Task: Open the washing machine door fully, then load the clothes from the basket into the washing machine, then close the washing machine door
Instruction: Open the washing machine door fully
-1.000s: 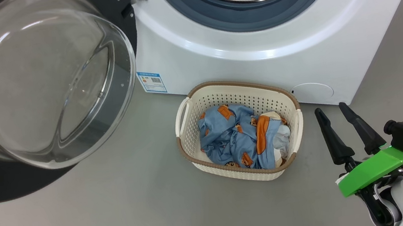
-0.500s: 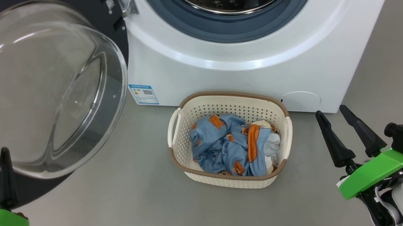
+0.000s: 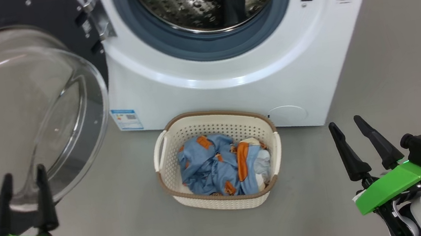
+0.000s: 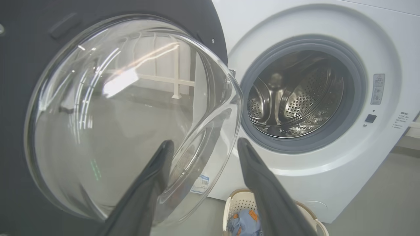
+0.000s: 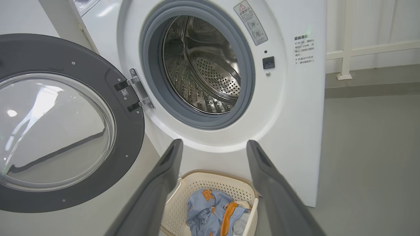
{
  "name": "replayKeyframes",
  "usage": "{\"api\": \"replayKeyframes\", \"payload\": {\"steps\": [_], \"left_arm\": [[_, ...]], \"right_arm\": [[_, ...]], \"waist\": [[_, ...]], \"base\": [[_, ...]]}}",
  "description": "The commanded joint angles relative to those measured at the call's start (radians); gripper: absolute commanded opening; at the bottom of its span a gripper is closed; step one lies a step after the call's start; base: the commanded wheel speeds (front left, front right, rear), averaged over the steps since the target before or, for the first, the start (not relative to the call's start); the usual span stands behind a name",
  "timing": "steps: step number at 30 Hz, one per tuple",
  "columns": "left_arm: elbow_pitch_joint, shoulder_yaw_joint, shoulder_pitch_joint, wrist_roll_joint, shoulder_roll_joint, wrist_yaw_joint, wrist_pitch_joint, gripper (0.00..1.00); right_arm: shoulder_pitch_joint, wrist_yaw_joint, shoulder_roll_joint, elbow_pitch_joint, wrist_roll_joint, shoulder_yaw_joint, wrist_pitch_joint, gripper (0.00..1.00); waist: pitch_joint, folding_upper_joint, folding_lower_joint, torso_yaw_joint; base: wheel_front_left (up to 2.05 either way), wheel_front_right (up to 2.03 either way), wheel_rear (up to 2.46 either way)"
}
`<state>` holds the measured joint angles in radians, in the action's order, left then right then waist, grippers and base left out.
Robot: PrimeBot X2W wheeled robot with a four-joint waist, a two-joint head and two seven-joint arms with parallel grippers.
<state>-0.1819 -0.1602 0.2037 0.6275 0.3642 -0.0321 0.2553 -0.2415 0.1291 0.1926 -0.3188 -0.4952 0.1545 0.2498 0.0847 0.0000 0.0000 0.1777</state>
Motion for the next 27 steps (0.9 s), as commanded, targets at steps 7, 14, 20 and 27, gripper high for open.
{"api": "replayKeyframes", "payload": {"steps": [7,14,20,27], "left_arm": [[0.067,0.002,-0.023,-0.047,0.000,-0.018,0.006,1.00],[0.099,-0.009,-0.051,-0.076,-0.045,-0.036,0.006,1.00],[0.101,0.009,-0.063,-0.091,-0.071,-0.018,0.006,1.00],[0.115,0.033,-0.081,-0.123,-0.103,0.006,0.006,1.00]], "right_arm": [[0.004,0.002,0.022,0.039,0.018,0.039,0.012,1.00],[-0.001,0.002,0.037,0.060,0.029,0.045,0.012,1.00],[-0.007,0.002,0.049,0.070,0.035,0.045,0.012,1.00],[-0.009,0.002,0.058,0.076,0.043,0.033,0.012,1.00]], "waist": [[-0.024,0.0000,0.0000,-0.087],[-0.031,0.0000,0.0000,-0.149],[-0.034,0.0000,0.0000,-0.191],[-0.034,0.0000,0.0000,-0.224]], "base": [[0.00,0.00,0.00],[0.00,0.00,0.00],[0.00,0.00,0.00],[0.00,0.00,0.00]]}}
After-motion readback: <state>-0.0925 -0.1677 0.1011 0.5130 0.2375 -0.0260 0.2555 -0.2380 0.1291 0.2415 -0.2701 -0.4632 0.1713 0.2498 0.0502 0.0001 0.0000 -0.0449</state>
